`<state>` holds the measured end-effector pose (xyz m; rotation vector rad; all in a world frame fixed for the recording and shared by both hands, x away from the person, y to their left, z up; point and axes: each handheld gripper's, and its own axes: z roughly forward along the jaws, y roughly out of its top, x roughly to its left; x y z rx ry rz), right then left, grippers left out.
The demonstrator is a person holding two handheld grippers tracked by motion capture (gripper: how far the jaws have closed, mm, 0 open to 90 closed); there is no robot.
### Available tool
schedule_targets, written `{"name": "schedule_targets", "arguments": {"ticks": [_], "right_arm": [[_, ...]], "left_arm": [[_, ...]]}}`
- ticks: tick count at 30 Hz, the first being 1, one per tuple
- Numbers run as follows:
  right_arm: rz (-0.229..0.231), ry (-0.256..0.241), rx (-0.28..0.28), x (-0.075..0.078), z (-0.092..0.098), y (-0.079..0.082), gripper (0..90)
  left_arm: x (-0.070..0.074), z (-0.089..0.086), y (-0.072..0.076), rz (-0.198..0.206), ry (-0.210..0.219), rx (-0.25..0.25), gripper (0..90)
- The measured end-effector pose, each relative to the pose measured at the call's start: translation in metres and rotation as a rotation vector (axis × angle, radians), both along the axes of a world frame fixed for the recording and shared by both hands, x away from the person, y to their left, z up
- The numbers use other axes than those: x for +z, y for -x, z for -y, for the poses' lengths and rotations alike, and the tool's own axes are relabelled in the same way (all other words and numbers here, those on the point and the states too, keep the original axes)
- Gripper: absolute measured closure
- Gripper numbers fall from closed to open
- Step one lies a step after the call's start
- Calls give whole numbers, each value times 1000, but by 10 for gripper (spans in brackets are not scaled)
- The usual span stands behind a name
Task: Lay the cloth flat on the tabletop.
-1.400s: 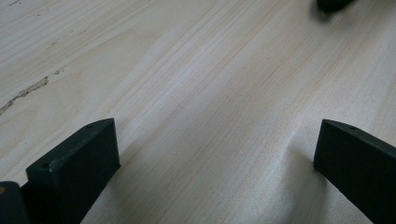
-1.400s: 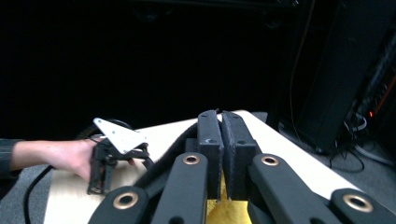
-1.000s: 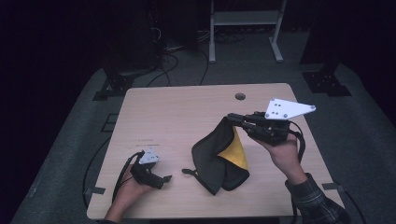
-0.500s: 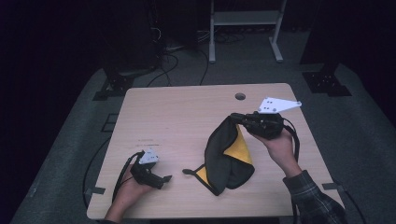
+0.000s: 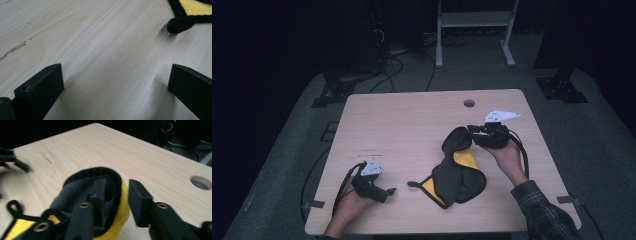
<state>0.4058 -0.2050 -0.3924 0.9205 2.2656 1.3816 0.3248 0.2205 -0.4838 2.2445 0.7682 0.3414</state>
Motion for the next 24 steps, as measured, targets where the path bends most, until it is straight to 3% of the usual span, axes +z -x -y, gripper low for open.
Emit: {"name": "schedule_targets", "arguments": {"ticks": [4, 6, 11, 12, 18, 24], "right_arm": [[-13, -21, -38, -3, 10, -1, 531], [-18, -28, -45, -3, 13, 2, 526], [-30, -36, -28, -5, 15, 14, 494], [-52, -10, -11, -8, 12, 21, 456], [-66, -2, 34, -18, -3, 40, 428], [-98, 21, 58, -30, -20, 40, 412]], "left_arm": [[0, 0, 0, 0, -3, -1, 0], [0, 0, 0, 0, -2, -1, 0], [0, 0, 1, -1, 2, 3, 0], [0, 0, 1, -1, 2, 3, 0], [0, 0, 1, -1, 2, 4, 0], [0, 0, 0, -1, -1, 2, 0]]}}
